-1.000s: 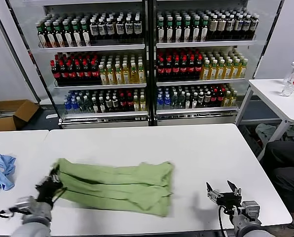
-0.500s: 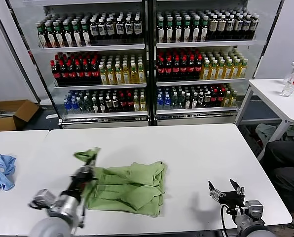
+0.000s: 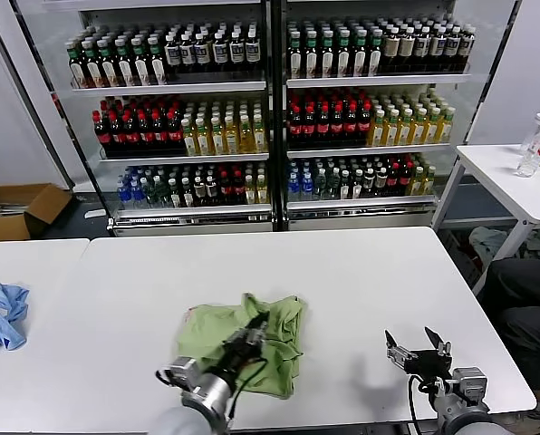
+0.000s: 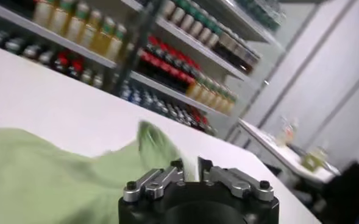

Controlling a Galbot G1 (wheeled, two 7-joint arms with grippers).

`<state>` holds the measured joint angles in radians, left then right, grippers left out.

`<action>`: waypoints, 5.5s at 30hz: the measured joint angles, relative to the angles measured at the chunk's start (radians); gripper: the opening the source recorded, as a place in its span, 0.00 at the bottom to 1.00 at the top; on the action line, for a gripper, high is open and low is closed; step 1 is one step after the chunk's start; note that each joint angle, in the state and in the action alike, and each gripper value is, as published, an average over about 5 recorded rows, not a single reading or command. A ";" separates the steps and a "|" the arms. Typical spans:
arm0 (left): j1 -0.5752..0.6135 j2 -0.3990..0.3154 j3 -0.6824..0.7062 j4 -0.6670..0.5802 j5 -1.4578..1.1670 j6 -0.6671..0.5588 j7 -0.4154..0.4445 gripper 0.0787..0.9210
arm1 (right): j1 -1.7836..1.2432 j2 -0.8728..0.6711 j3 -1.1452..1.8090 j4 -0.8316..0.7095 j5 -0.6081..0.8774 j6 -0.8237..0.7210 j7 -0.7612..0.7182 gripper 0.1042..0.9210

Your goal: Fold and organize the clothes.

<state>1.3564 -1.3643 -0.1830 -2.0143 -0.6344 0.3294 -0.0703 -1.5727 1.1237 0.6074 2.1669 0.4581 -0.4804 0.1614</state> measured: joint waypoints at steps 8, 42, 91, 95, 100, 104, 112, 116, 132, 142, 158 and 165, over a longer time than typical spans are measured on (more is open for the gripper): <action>0.021 -0.006 0.045 -0.020 0.093 -0.015 0.013 0.49 | 0.008 0.006 -0.002 -0.007 -0.001 -0.002 0.000 0.88; 0.101 0.061 -0.287 0.085 -0.035 0.017 -0.037 0.58 | 0.013 0.011 0.009 -0.003 0.003 -0.001 0.001 0.88; 0.066 0.128 -0.576 -0.120 -0.326 0.075 -0.013 0.03 | 0.015 0.015 0.012 0.030 0.018 0.001 0.002 0.88; 0.006 0.092 -0.419 -0.110 -0.237 0.076 -0.028 0.03 | -0.002 0.021 0.029 0.047 0.016 0.002 0.001 0.88; -0.081 0.032 -0.230 -0.053 -0.168 0.078 -0.063 0.03 | -0.021 0.021 0.050 0.064 0.019 0.008 -0.003 0.88; -0.144 -0.023 -0.096 0.010 -0.119 0.070 -0.084 0.03 | -0.032 0.020 0.067 0.075 0.022 0.010 -0.004 0.88; -0.227 -0.123 0.118 0.156 -0.010 0.040 -0.097 0.13 | -0.046 0.010 0.085 0.082 0.024 0.013 -0.004 0.88; -0.258 -0.158 0.187 0.221 0.068 0.004 -0.102 0.28 | -0.043 0.001 0.088 0.084 0.029 0.014 -0.004 0.88; -0.148 -0.108 0.157 0.114 0.232 -0.132 -0.094 0.82 | 0.090 0.016 -0.073 0.012 0.040 0.011 0.021 0.88; 0.035 -0.037 -0.014 -0.008 0.262 -0.189 -0.111 0.88 | 0.251 0.101 -0.267 -0.142 0.065 0.002 0.061 0.87; 0.147 -0.014 -0.105 -0.048 0.283 -0.220 -0.117 0.88 | 0.394 0.149 -0.372 -0.328 0.102 0.010 0.101 0.39; 0.161 -0.004 -0.115 -0.048 0.285 -0.222 -0.116 0.88 | 0.453 0.122 -0.371 -0.393 0.064 0.036 0.069 0.13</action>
<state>1.5170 -1.3683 -0.2982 -2.0623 -0.3490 0.1073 -0.1867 -1.1199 1.2458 0.2365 1.7742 0.5223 -0.4443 0.2300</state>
